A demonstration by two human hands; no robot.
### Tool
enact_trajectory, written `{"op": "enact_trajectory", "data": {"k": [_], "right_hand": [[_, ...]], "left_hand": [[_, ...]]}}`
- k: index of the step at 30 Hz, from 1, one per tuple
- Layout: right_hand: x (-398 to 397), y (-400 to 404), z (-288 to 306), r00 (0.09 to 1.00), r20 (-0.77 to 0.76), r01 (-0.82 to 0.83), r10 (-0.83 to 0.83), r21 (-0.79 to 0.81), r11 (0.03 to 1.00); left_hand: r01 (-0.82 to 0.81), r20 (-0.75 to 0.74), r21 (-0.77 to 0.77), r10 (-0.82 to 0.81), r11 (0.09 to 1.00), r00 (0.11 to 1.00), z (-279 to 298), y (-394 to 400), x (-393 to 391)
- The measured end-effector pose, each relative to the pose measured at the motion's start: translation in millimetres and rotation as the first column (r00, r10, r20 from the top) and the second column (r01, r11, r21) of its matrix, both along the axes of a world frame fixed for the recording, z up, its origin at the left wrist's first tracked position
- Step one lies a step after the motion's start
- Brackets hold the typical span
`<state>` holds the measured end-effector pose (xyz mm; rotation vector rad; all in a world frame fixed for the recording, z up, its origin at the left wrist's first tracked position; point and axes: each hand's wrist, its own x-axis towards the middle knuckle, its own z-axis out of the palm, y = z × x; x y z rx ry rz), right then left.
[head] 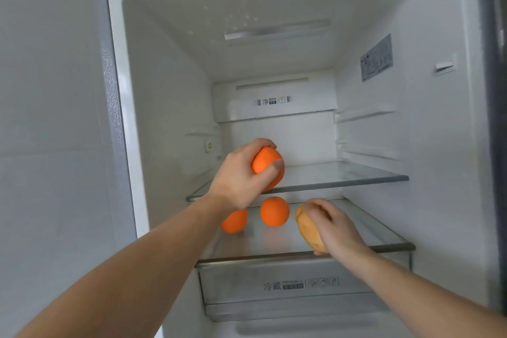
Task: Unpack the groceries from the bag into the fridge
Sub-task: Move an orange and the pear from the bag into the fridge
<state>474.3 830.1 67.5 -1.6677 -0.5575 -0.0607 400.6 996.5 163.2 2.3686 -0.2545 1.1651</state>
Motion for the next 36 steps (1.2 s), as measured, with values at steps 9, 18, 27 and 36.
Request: {"op": "enact_trajectory", "data": {"k": [9, 18, 27, 36], "right_hand": [[-7.8, -5.4, 55.9, 0.788, 0.598, 0.043, -0.148, 0.186, 0.982], [57.2, 49.3, 110.1, 0.85, 0.513, 0.281, -0.116, -0.256, 0.925], [88.8, 81.8, 107.6, 0.866, 0.498, 0.31, -0.053, -0.449, 0.838], [102.6, 88.3, 108.3, 0.898, 0.439, 0.28, -0.033, -0.513, 0.811]], "left_hand": [[0.019, 0.099, 0.022, -0.021, 1.0, 0.995, -1.2, 11.2, 3.5], [-0.013, -0.219, 0.276, 0.075, 0.961, 0.973, -84.8, 14.8, -0.5], [-0.178, -0.445, 0.122, 0.214, 0.977, 0.87, -103.8, 40.7, 67.4], [-0.214, -0.45, 0.092, 0.232, 0.972, 0.862, -121.0, 48.3, 91.6]]}}
